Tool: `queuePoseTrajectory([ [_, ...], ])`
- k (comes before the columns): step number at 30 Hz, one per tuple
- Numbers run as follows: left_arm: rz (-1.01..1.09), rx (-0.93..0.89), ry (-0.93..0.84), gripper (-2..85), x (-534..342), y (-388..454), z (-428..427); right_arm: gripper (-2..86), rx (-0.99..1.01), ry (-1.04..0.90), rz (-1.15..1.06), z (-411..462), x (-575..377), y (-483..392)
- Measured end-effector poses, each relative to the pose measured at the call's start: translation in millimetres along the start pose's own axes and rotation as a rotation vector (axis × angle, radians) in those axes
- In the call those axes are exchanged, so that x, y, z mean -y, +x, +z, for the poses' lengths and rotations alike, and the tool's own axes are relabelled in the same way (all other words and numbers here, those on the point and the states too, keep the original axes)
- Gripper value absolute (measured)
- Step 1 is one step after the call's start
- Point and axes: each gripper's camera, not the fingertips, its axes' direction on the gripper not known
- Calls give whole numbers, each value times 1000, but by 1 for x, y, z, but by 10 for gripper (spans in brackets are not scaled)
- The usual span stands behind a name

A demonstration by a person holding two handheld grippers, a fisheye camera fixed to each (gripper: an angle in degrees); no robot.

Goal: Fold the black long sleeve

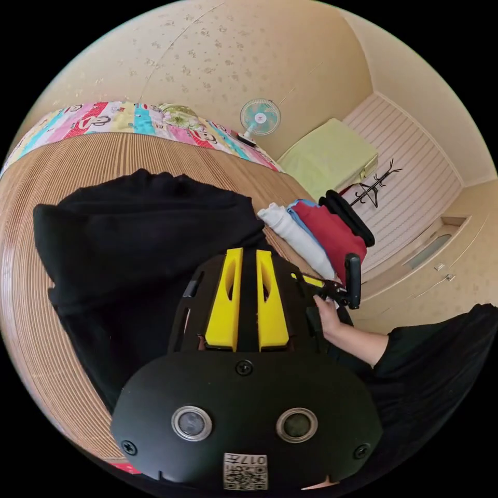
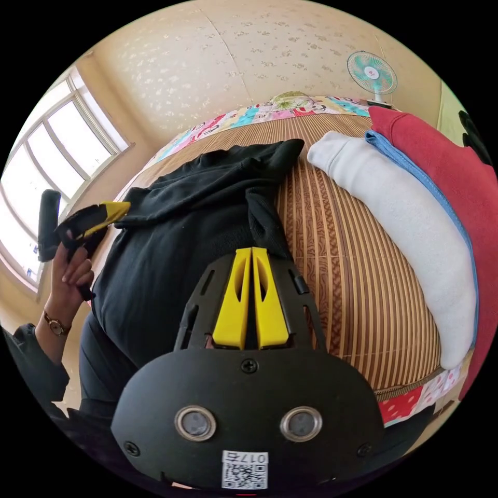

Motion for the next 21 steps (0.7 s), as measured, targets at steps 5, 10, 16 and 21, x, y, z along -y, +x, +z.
queuePoseTrajectory([
  [5,-116,266,20,66,-97,-3,-48,14,-14,37,-60,-46,-10,-17],
  [10,-241,370,-90,54,-142,-20,-39,20,-144,-135,-118,-45,-49,-39],
  [16,-251,424,-260,13,-63,-50,32,17,-272,-247,-265,10,41,-58],
  [21,-296,458,-75,8,13,-76,18,19,5,-320,-31,17,151,-12],
])
